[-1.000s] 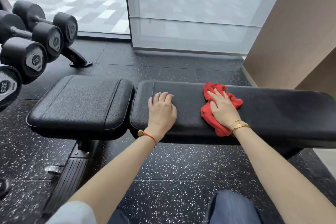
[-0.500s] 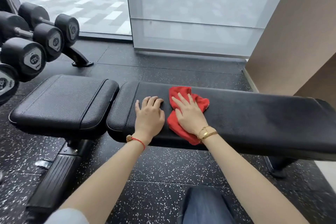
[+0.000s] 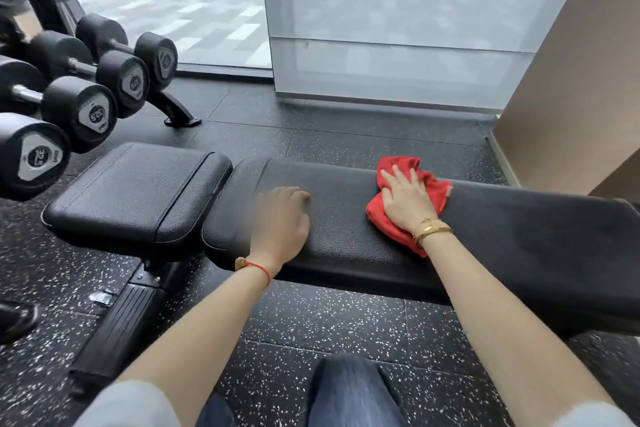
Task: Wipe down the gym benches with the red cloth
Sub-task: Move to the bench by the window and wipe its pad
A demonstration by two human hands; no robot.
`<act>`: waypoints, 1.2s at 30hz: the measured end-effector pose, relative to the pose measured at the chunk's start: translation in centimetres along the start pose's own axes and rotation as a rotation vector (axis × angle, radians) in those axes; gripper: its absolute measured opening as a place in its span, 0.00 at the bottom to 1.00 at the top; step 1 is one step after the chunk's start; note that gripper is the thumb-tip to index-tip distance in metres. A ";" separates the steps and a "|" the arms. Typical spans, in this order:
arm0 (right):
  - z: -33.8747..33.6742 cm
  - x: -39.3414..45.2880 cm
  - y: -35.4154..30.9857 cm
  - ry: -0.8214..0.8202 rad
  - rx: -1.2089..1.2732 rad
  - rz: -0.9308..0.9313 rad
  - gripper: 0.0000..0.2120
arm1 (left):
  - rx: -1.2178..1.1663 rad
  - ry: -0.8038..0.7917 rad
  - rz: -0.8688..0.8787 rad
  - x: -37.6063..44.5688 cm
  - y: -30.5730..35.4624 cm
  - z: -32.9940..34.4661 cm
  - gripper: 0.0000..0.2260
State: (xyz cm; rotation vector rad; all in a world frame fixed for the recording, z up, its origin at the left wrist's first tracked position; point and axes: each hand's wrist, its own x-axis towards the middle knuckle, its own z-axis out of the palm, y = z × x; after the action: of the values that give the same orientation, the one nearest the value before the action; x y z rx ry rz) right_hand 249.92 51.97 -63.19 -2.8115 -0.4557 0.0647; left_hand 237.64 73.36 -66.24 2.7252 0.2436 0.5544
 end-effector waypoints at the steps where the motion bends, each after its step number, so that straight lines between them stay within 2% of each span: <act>1: 0.5 -0.2 -1.5 -0.020 0.003 -0.068 0.24 | -0.005 0.002 0.000 0.0 0.0 0.0 0.14; 5: 2.3 -3.4 -5.0 -0.009 0.030 -0.289 0.24 | -0.015 0.017 -0.004 0.1 -0.1 0.2 0.15; 9: 1.7 -6.6 -2.1 -0.004 0.110 -0.337 0.24 | -0.022 0.033 0.005 0.1 -0.2 0.5 0.16; 15: -0.1 -6.8 5.0 0.090 0.158 -0.156 0.23 | -0.005 0.028 0.005 0.1 -0.2 0.6 0.16; 19: -0.6 -3.7 4.9 0.094 0.126 0.011 0.22 | 0.013 0.039 -0.007 0.1 0.0 0.8 0.16; 22: -0.1 -2.3 2.0 0.047 0.117 -0.018 0.23 | 0.049 0.026 -0.017 0.1 0.3 0.7 0.16; 25: 0.7 -3.2 -0.5 0.011 0.116 -0.160 0.23 | 0.096 -0.007 -0.004 0.3 0.4 0.6 0.16; 29: 1.1 -7.0 0.4 0.028 0.157 -0.298 0.23 | 0.096 -0.086 -0.068 0.7 1.2 0.6 0.17; 32: 0.5 -9.4 3.9 0.084 0.187 -0.264 0.23 | 0.054 -0.086 -0.116 1.3 3.4 0.7 0.16; 36: -1.3 -10.1 10.4 0.165 0.195 -0.079 0.22 | 0.027 -0.079 0.020 1.5 7.4 2.2 0.17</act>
State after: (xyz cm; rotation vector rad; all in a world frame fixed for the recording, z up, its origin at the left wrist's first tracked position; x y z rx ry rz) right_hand 243.64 38.98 -65.04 -2.5798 -0.4915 -0.1320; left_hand 240.63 66.19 -64.84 2.7717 0.2049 0.4514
